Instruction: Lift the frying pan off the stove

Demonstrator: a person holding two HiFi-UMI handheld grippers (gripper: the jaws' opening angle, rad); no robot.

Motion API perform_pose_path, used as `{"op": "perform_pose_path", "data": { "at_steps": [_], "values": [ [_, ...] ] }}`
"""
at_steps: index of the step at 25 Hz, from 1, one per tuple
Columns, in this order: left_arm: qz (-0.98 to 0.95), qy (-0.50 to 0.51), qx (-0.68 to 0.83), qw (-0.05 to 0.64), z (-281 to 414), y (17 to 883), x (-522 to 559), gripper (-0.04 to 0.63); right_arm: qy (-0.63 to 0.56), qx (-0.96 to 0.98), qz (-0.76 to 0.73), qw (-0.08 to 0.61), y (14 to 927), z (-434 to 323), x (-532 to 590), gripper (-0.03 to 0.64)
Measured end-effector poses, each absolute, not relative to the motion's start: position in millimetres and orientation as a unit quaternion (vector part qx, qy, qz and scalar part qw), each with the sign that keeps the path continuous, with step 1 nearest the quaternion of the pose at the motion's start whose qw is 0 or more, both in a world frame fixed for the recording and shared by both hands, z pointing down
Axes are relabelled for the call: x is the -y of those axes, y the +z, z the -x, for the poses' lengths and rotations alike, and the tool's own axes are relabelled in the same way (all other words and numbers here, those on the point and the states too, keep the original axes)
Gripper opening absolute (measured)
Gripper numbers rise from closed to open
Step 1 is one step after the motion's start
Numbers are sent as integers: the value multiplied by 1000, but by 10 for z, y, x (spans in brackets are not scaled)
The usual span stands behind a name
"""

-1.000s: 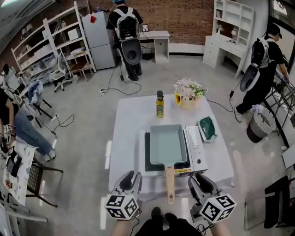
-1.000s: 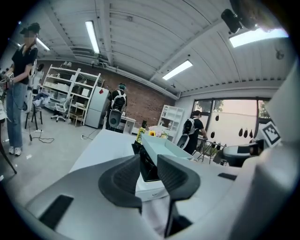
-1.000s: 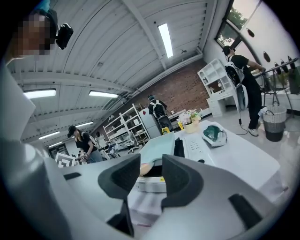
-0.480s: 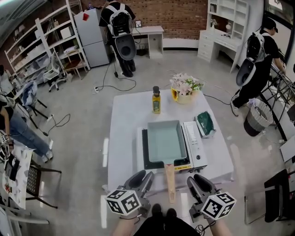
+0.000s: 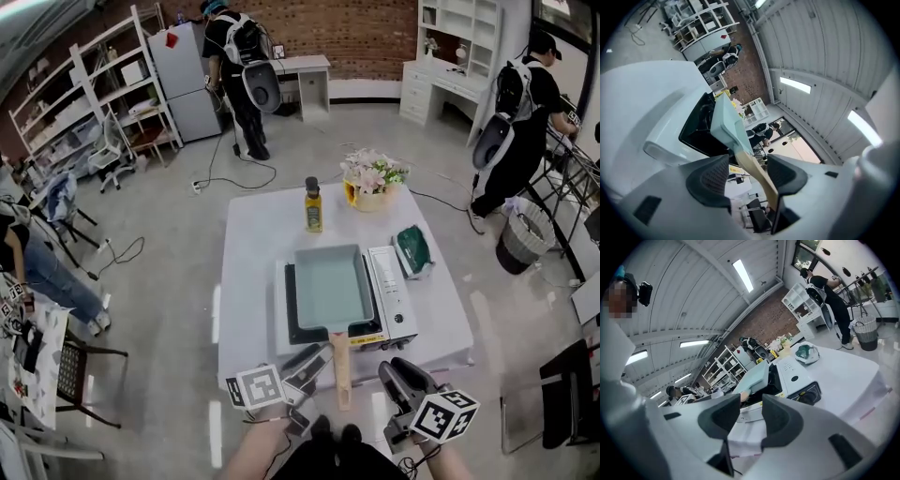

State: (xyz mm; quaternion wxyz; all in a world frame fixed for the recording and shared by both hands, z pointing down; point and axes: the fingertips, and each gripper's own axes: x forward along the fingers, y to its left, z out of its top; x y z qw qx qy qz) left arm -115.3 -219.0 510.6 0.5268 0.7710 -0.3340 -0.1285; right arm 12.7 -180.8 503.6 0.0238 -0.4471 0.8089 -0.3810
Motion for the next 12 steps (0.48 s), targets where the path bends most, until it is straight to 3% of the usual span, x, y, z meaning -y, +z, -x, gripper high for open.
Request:
{"op": "perform_pose_path", "data": {
  "at_steps": [12],
  "values": [
    [-730, -119, 249, 625, 744, 5294, 2368, 238, -397, -804, 441, 32, 5088, -104, 1821, 143]
  ]
}}
